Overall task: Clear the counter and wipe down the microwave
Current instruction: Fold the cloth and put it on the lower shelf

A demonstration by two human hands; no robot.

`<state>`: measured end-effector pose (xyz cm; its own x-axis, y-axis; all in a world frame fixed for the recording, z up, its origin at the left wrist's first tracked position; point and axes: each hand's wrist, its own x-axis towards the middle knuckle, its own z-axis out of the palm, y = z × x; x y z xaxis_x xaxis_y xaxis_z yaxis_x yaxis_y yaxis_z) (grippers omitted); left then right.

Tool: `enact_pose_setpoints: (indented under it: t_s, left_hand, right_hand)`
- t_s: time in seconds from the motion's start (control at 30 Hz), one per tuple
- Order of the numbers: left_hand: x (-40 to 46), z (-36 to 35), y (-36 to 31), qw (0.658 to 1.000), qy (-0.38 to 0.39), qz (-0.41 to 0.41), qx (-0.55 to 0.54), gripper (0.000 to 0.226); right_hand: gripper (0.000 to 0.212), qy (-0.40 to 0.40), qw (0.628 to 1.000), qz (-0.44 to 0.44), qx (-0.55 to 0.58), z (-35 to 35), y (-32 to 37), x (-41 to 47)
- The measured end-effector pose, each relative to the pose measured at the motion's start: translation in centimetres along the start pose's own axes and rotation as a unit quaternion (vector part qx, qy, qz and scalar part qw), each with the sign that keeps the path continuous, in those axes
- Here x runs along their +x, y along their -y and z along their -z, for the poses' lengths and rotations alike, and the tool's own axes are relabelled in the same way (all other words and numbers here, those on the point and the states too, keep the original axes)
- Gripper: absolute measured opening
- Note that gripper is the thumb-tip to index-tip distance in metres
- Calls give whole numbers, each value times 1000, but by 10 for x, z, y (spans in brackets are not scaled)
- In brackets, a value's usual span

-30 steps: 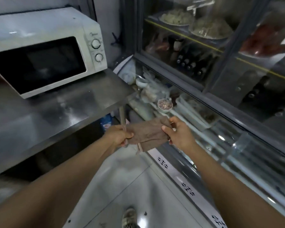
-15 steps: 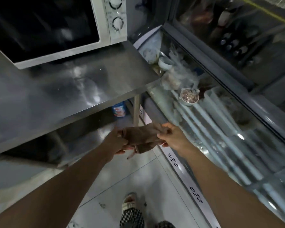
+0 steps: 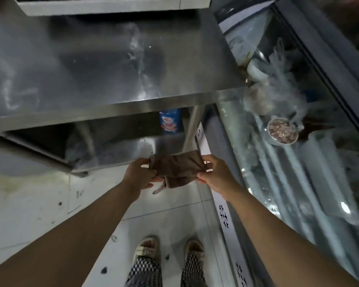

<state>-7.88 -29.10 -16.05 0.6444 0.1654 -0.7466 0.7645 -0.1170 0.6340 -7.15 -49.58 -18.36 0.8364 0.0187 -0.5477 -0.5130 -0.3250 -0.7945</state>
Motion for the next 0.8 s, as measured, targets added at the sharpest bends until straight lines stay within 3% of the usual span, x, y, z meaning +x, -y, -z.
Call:
enact_pose_setpoints:
  t_s: [0.13,0.23,0.43,0.8]
  left_hand:
    - [38,-12,25,997,-52,4,-57,32]
    - [73,-21,44,992,-64,3,-104,15]
    - [163,-32,92,991,-47,-18,-125,28]
    - [356,-49,146,981,-126,-73,-130,21]
  right_hand:
    - [45,14,1000,7,16,-10,-29,40]
    - [44,1,1000,13,5,-24,-52,74]
    - [41,-44,998,30,-31,-64,-113,149]
    - [35,-103,992,74,-12,-124,-195,303]
